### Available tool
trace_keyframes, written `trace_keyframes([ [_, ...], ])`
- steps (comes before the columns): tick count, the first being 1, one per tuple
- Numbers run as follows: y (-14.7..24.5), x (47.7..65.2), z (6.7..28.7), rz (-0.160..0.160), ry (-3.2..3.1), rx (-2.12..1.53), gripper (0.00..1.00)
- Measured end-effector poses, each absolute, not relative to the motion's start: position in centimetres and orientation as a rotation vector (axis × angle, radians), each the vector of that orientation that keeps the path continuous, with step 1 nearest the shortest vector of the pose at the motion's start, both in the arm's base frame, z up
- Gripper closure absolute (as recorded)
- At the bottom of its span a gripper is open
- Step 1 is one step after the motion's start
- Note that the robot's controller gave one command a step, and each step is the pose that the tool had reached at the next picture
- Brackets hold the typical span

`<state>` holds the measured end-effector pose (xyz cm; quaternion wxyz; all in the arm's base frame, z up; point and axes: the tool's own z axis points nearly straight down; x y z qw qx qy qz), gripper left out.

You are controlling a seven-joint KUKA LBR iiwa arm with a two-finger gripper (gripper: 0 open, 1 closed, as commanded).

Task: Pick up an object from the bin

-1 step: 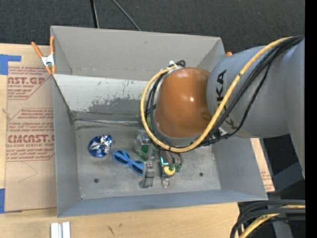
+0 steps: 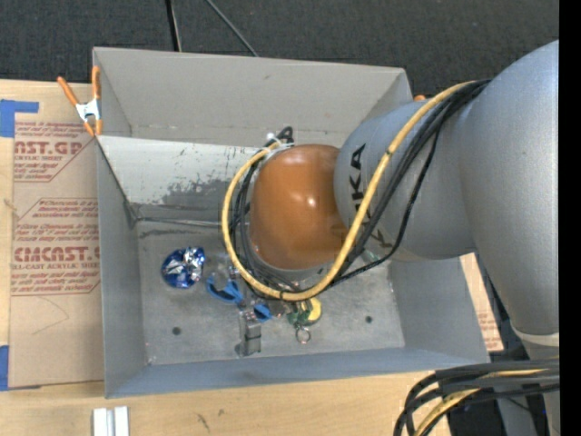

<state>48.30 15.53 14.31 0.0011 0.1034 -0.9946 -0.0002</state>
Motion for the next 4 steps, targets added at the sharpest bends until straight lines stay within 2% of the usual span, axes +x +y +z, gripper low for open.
trace_keyframes([
  [1,13.2,55.6,8.4,0.000,-3.121,0.375,0.00],
  [2,13.4,55.4,8.6,-0.003,-3.120,0.379,1.00],
  [3,14.8,54.6,18.3,-0.005,-3.135,0.325,1.00],
  [4,14.7,54.5,17.8,-0.002,-3.127,0.322,0.00],
])
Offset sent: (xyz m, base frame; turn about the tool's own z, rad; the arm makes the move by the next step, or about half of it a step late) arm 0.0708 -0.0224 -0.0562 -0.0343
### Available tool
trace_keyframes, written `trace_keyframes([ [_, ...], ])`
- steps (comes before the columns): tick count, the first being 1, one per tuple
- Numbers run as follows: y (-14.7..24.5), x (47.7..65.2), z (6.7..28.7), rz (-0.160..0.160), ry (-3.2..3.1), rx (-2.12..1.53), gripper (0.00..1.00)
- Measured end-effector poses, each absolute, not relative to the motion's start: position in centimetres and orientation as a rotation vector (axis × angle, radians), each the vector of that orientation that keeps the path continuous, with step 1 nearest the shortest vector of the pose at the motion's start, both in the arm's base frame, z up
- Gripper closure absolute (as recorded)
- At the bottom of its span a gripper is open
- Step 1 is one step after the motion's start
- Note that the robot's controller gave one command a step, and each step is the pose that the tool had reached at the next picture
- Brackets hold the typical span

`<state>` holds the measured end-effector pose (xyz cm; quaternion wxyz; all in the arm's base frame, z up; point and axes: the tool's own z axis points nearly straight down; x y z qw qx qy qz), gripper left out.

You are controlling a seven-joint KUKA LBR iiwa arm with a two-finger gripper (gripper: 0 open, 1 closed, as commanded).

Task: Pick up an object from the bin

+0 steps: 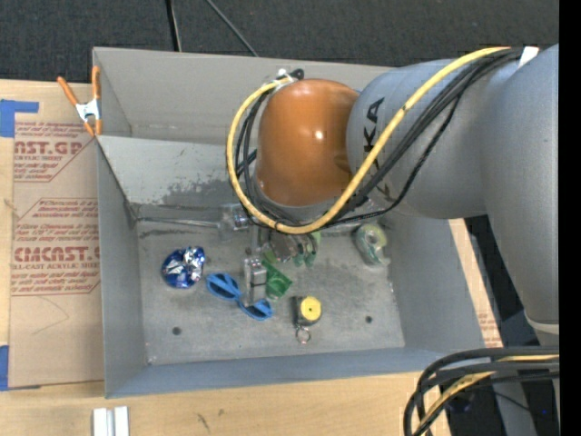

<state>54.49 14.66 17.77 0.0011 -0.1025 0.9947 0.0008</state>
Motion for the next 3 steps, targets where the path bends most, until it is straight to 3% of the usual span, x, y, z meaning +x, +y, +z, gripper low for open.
trace_keyframes([
  [1,14.9,55.0,7.2,0.000,3.144,0.125,0.00],
  [2,14.9,55.2,7.5,0.002,3.139,0.124,1.00],
  [3,13.9,54.4,20.1,0.005,3.131,0.090,1.00],
])
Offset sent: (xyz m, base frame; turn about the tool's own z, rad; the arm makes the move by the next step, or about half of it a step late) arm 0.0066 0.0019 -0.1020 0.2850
